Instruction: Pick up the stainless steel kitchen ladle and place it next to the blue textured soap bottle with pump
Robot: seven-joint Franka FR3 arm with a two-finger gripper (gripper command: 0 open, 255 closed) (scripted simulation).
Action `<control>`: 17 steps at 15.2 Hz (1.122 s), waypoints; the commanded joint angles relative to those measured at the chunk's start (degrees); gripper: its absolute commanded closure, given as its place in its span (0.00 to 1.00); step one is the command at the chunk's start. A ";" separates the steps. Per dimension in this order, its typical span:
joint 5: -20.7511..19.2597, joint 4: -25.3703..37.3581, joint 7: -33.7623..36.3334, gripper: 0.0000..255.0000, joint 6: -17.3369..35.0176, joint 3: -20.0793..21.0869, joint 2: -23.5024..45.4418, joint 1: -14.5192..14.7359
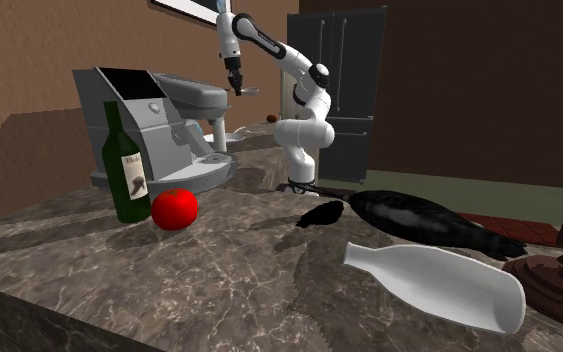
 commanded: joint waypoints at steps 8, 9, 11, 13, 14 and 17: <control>-1.86 -8.34 2.02 1.00 3.56 -1.79 -5.18 -2.42; -2.10 -9.19 2.21 1.00 3.94 -2.04 -5.71 -2.66; -2.62 -10.84 2.57 1.00 4.68 -2.57 -6.75 -3.15; -3.17 -12.44 2.91 1.00 5.42 -3.14 -7.76 -3.63; -3.45 -13.22 3.07 1.00 5.79 -3.43 -8.26 -3.86; -4.36 -15.50 3.51 1.00 6.88 -4.38 -9.71 -4.56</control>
